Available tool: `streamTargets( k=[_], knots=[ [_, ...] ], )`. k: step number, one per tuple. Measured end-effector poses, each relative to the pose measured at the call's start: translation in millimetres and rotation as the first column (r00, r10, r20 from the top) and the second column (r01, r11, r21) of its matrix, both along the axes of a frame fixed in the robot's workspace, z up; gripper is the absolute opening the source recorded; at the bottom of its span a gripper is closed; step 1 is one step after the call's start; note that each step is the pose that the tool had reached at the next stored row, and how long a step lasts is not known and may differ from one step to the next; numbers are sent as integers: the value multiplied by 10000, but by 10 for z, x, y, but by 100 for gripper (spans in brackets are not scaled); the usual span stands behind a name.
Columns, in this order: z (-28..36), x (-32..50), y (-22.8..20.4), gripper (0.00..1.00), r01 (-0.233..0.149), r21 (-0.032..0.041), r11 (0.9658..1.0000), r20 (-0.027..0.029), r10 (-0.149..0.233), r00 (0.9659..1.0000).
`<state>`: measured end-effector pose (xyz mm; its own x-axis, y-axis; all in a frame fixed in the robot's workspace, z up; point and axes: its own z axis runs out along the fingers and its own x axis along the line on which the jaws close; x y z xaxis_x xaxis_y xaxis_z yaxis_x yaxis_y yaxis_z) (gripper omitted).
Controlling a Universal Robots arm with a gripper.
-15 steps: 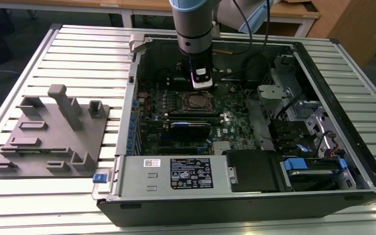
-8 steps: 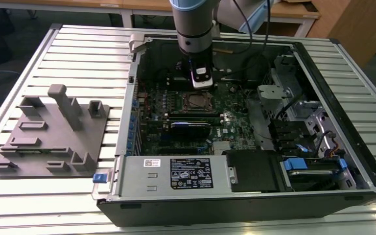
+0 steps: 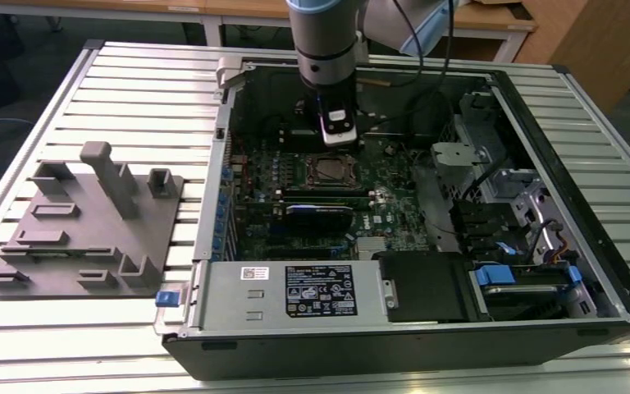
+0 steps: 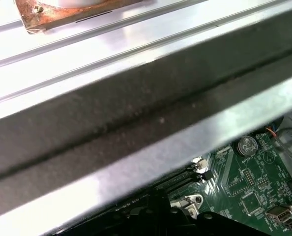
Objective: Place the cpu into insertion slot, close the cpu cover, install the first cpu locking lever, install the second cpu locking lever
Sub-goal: 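Install the first cpu locking lever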
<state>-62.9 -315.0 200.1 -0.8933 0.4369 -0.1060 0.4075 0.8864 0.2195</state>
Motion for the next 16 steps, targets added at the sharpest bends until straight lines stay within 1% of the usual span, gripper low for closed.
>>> streamTargets(
  k=[1, 5, 6, 7, 10, 13, 16],
  knots=[
    [0, -1, 6, 11, 0, -1, 10000, -1, 0, 10000],
    [0, -1, 7, 11, -1, 1, 10000, 1, 1, 10000],
    [0, -1, 7, 11, 0, 2, 10000, 14, 0, 10000],
    [0, -1, 7, 11, 1, 0, 10000, 46, -1, 10000],
    [-2, -4, 7, 11, 0, 0, 10000, 177, 0, 9998],
    [-2, -13, 7, 11, 0, 0, 10000, 242, 0, 9997],
    [-3, -20, 6, 11, 0, 1, 10000, 389, 0, 9992]
  ],
)
